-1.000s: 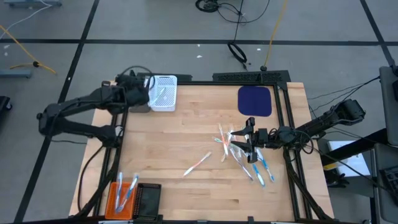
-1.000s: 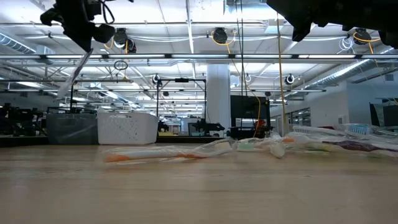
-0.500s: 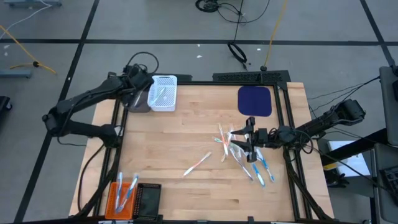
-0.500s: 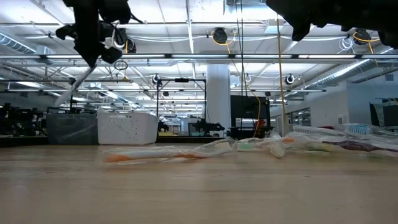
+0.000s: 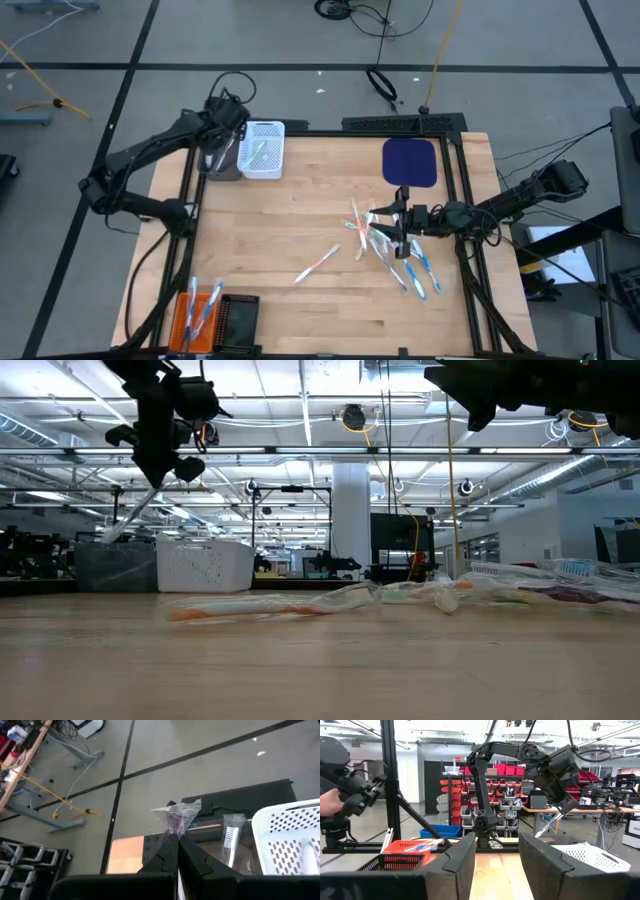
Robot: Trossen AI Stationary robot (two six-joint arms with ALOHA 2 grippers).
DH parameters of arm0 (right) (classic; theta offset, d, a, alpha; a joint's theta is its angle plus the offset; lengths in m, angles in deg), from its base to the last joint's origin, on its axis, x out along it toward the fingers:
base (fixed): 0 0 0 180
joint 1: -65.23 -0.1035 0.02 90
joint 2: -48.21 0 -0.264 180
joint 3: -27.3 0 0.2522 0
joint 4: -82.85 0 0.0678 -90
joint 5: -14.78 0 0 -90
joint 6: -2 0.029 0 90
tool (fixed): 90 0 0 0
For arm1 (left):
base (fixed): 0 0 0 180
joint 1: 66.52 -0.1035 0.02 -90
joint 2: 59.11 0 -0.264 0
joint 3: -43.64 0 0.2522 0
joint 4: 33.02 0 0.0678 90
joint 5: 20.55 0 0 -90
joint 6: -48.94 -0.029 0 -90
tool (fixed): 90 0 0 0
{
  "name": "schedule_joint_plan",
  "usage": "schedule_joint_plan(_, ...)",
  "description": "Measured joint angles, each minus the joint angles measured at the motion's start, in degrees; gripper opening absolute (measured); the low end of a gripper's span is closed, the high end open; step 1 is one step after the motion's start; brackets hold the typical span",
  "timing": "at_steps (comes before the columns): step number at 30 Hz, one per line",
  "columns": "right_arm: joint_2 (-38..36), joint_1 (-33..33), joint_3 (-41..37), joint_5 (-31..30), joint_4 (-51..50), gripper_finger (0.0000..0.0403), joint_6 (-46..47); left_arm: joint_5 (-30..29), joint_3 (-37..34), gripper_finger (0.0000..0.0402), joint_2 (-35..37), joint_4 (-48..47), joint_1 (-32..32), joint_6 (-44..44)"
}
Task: Pick & Place Toothbrushes
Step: Put the violet toothbrush from the black bin into the gray bin, then put the orange toothbrush into the black bin
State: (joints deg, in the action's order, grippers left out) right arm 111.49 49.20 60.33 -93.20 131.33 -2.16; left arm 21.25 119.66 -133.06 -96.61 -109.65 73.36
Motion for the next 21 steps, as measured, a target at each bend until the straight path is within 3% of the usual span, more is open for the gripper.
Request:
schedule_joint_plan(11,0.0,0.0,0.0,0.0,-0.2,0.0141,0.0,2.1,0.0,0.0019,0.1,0.0,-0.7,0.6)
schedule_joint_plan(21,0.0,0.0,0.0,0.1,-0.3,0.0141,0.0,2.8,-1.5,0.0063,0.1,0.0,-0.7,0.8)
